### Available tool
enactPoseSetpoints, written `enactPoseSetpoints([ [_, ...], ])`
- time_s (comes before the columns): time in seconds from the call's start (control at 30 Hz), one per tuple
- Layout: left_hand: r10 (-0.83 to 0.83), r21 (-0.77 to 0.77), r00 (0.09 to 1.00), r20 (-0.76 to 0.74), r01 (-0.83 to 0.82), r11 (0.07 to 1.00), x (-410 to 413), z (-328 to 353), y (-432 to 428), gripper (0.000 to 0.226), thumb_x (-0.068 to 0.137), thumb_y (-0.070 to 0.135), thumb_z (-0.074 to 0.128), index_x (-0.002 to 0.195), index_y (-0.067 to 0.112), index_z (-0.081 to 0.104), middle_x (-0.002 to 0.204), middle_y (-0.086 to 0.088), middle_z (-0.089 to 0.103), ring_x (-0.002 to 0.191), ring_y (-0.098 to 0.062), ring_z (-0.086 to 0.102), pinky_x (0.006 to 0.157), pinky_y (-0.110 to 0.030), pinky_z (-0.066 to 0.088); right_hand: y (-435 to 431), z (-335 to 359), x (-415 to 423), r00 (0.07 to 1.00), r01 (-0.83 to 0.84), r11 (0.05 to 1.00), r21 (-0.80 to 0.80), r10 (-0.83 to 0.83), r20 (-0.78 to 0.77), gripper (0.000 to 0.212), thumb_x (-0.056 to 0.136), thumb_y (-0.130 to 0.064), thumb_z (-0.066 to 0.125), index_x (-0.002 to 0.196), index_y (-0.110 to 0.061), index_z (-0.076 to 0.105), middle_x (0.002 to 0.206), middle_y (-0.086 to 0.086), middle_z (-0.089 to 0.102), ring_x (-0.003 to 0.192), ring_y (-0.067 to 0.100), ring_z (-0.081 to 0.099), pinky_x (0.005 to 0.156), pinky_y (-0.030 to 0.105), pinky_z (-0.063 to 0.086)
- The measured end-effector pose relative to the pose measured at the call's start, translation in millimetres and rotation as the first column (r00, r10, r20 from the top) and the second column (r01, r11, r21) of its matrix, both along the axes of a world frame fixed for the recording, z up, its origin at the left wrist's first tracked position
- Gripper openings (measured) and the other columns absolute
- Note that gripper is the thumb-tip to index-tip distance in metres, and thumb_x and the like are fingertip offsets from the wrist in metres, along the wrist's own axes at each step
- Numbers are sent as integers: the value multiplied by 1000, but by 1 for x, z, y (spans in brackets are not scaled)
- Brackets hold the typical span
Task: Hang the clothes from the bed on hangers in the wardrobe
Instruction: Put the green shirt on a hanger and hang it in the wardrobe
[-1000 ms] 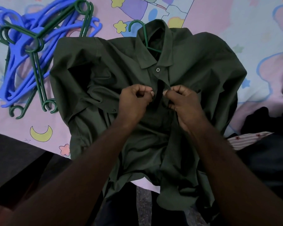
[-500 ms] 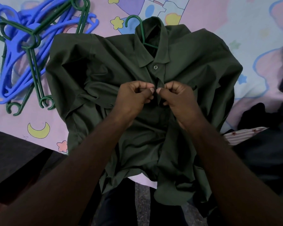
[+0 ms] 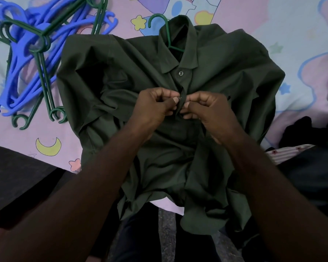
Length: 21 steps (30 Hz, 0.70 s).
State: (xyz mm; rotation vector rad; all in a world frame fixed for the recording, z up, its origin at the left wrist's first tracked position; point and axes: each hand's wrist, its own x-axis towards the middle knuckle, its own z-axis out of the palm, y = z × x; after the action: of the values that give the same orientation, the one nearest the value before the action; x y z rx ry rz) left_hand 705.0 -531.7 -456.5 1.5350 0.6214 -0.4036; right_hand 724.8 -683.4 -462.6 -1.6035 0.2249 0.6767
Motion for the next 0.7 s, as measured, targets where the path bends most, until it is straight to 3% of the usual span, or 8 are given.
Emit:
enactPoseSetpoints([
  [0.13, -31, 27, 999, 17, 30, 999, 3, 0, 0, 15, 90, 2, 63, 84, 15, 67, 72, -2, 64, 67, -6, 61, 67, -20, 53, -2, 4, 4, 999, 3, 999, 48, -1, -36, 10, 90, 2, 64, 84, -6, 67, 75, 9, 69, 71, 13, 68, 69, 26, 59],
  [0.27, -47, 21, 999, 26, 46, 999, 5, 2, -1, 13, 93, 10, 61, 84, 9, 70, 79, -11, 69, 75, -13, 62, 71, -25, 51, 4, 3, 5, 998, 59, 998, -21, -59, -4, 6, 89, -3, 67, 84, -3, 64, 74, 14, 67, 66, 14, 67, 61, 25, 58],
  [0.37, -57, 12, 998, 35, 56, 998, 5, 1, -4, 22, 90, 20, 68, 86, -1, 72, 85, -20, 71, 76, -18, 62, 70, -28, 51, 10, -4, 4, 992, 29, 978, -207, -4, 123, 16, 89, -12, 70, 77, -15, 59, 70, 8, 68, 62, 15, 67, 57, 28, 58],
  [0.43, -33, 45, 998, 47, 31, 999, 7, -1, -5, 20, 91, 16, 67, 87, -4, 69, 85, -24, 70, 75, -22, 62, 70, -33, 53, 12, -10, 3, 958, 4, 921, -390, 109, 266, 20, 86, -16, 71, 73, -24, 57, 67, -3, 66, 60, 12, 65, 58, 28, 55],
  [0.5, -9, 71, 999, 53, 5, 997, 9, -4, -4, 15, 93, 9, 62, 83, -2, 66, 82, -27, 67, 74, -25, 61, 71, -36, 54, 16, -10, 0, 922, 4, 890, -456, 173, 346, 19, 84, -18, 71, 74, -27, 58, 67, -9, 64, 60, 8, 62, 60, 29, 54],
  [0.6, 3, 48, 999, 44, -5, 999, 11, -9, -2, 20, 95, 6, 58, 76, 8, 62, 72, -11, 65, 70, -17, 60, 66, -28, 53, 19, -9, -1, 927, 4, 913, -407, 149, 344, 15, 87, -20, 68, 77, -25, 59, 66, -7, 64, 59, 10, 63, 57, 28, 52],
  [0.7, 32, -59, 999, 24, -30, 998, 11, -14, 0, 20, 96, 4, 55, 78, 9, 60, 70, -6, 62, 69, -14, 59, 68, -27, 53, 18, -3, 4, 993, 41, 981, -191, -19, 113, 14, 93, -15, 64, 79, -17, 59, 65, -1, 63, 52, 11, 58, 48, 23, 46],
])
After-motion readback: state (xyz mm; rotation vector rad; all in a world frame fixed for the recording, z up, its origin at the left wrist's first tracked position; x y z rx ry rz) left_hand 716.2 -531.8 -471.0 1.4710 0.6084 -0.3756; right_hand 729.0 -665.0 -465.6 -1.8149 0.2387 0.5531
